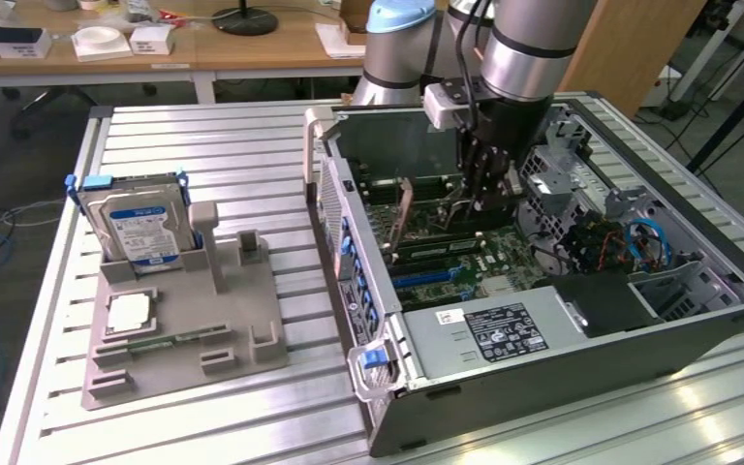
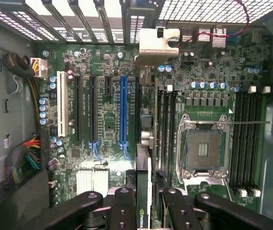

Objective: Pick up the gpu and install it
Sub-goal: 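Insert the gpu into the slot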

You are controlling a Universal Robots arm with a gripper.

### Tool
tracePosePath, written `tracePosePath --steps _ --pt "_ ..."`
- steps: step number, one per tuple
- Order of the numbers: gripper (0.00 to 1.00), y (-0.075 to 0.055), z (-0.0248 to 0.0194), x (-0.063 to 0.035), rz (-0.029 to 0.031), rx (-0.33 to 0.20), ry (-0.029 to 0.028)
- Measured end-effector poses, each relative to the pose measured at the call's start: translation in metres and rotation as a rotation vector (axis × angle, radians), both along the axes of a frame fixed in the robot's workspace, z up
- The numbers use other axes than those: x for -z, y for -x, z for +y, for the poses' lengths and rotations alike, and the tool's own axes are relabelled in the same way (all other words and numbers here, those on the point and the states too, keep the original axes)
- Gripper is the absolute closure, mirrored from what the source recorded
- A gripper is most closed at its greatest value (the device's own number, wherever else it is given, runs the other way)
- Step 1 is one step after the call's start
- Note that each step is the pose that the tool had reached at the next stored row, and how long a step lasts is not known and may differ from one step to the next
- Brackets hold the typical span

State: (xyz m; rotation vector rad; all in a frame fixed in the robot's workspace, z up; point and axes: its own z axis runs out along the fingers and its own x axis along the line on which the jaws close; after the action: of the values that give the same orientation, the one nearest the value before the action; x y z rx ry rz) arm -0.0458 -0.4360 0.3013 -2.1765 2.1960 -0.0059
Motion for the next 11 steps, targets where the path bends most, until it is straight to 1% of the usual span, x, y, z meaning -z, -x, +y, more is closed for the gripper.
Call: tracePosePath --steps 4,5,6,9,11 --pt "0.74 0.0021 -0.0029 0.0031 -0.0004 0.000 0.0000" --pt "0.74 0.0028 -0.0040 0.0040 -0.0014 0.000 0.0000" --pt "0.74 0.0037 -0.0053 0.0048 -0.0030 0.000 0.0001" --pt "0.74 0.0067 -0.0086 0.0073 -0.0111 0.000 0.0000" --pt "0.74 0.0090 -0.0089 0.0093 -0.0162 0.000 0.0000"
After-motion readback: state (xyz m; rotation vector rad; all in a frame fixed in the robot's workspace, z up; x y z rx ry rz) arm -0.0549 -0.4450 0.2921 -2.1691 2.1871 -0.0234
